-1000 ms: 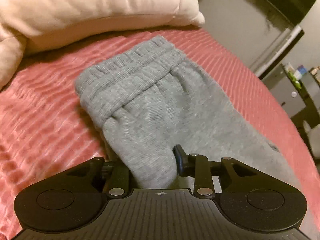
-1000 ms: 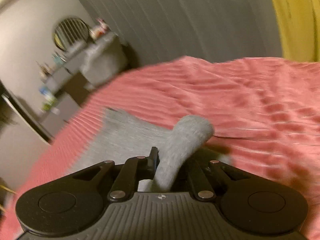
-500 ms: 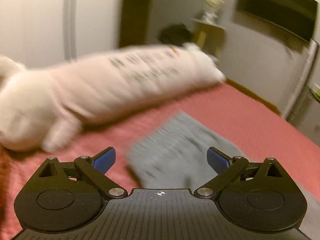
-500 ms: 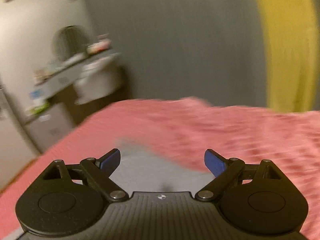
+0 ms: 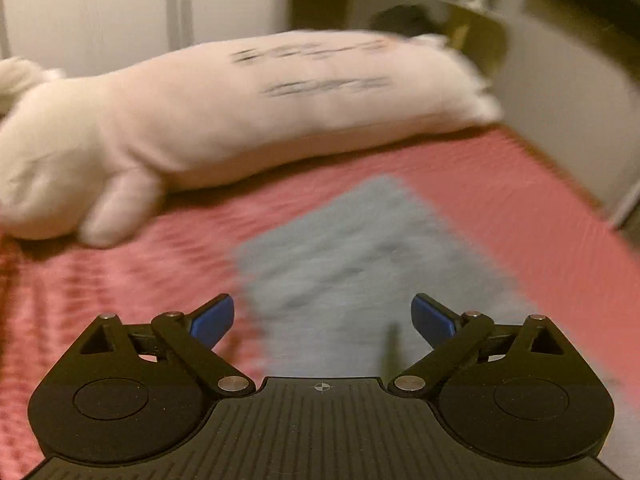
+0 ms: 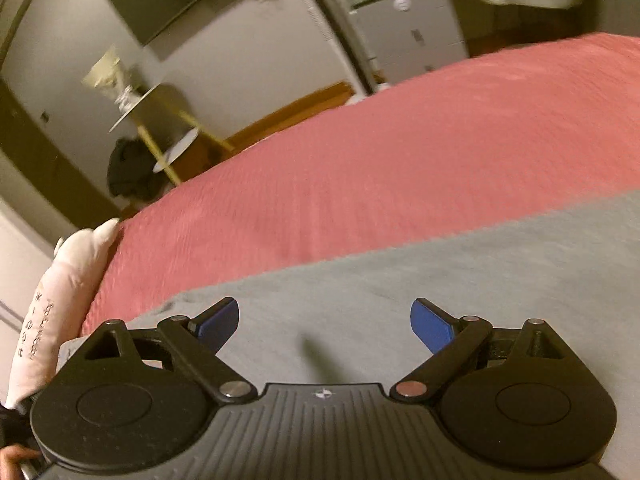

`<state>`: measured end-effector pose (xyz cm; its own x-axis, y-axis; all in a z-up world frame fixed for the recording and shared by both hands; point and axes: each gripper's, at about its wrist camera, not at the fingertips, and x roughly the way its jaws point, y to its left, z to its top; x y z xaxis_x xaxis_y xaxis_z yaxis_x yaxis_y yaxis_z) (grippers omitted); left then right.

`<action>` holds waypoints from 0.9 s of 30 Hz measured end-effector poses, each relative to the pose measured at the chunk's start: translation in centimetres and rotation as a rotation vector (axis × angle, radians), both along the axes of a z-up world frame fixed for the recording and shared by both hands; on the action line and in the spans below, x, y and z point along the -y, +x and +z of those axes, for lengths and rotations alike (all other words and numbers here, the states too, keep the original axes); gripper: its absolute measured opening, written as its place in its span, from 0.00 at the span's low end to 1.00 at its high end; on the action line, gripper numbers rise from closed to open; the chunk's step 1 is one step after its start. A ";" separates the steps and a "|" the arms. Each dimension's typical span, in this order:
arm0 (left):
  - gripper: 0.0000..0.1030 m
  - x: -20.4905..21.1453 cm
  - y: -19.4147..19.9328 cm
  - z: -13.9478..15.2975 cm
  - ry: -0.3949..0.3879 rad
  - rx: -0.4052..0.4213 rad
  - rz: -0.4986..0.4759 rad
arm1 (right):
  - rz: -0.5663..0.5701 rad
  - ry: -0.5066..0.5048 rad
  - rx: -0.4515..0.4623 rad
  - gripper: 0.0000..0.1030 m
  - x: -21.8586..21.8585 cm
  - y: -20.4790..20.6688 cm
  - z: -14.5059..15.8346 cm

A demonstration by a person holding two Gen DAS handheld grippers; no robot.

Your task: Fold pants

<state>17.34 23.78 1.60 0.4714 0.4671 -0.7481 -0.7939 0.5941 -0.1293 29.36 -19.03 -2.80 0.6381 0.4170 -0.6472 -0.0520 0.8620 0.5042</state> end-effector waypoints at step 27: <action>0.68 2.1 3.9 -5.2 0.168 -0.081 -0.352 | 0.576 -0.160 -0.244 0.34 -15.1 9.7 -1.6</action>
